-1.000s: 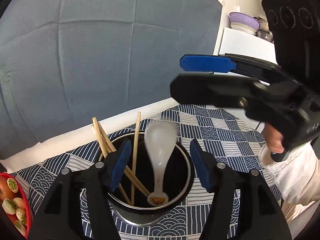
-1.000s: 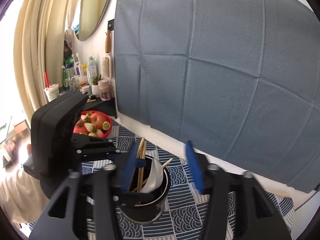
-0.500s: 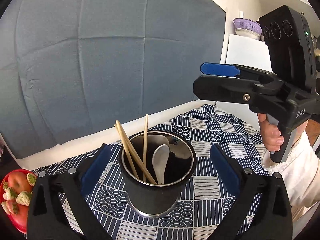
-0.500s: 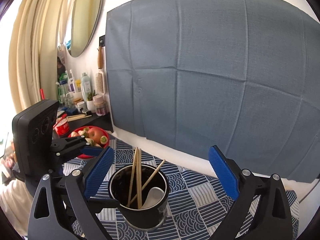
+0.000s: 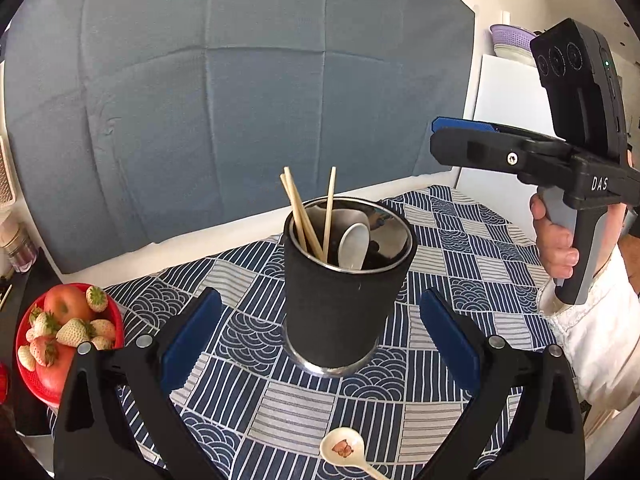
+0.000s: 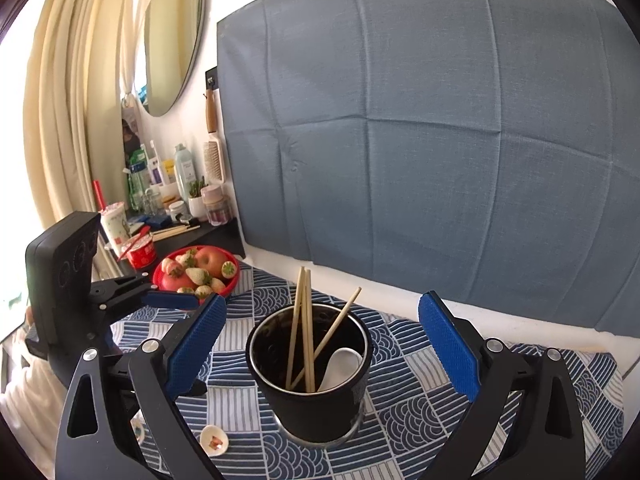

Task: Organize utensils
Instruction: 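Move both tools back toward the remaining spoons on the cloth, then close the left tool on a white spoon's bowl while the right tool grasps a printed spoon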

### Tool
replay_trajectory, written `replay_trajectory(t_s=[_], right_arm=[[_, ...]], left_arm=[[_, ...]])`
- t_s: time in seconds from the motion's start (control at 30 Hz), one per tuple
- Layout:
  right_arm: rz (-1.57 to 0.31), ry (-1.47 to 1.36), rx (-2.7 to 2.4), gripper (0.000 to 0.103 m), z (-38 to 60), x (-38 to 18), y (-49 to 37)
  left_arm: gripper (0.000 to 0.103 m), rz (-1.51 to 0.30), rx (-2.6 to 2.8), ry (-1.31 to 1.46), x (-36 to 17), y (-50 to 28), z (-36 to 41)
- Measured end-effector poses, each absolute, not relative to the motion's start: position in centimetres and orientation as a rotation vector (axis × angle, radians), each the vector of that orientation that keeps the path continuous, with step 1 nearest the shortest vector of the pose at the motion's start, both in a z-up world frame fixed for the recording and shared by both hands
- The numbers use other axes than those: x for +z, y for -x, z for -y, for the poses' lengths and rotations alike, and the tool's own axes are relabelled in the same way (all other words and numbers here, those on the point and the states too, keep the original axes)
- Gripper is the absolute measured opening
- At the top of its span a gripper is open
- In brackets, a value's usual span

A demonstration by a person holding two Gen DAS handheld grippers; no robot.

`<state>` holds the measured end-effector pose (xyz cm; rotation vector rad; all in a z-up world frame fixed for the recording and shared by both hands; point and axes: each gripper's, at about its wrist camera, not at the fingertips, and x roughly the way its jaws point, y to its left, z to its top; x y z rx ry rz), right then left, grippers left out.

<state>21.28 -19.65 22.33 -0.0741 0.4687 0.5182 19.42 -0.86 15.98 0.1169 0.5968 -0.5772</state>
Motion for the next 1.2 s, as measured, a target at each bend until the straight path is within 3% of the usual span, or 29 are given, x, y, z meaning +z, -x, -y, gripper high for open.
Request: replay_trajectory(t_s=[1.03,1.2], right_arm=[[-0.582,0.027,0.418,0.093,18.4,15.6,-15.9],[-0.601,0.015,0.390,0.093,18.8,14.5,-15.3]], left_arm=[[0.097,-0.880,-0.817,-0.208,5.8,-18.5,-1.1],[0.085,-0.916,-0.860,-0.224,4.8,-18.7,-0.5]])
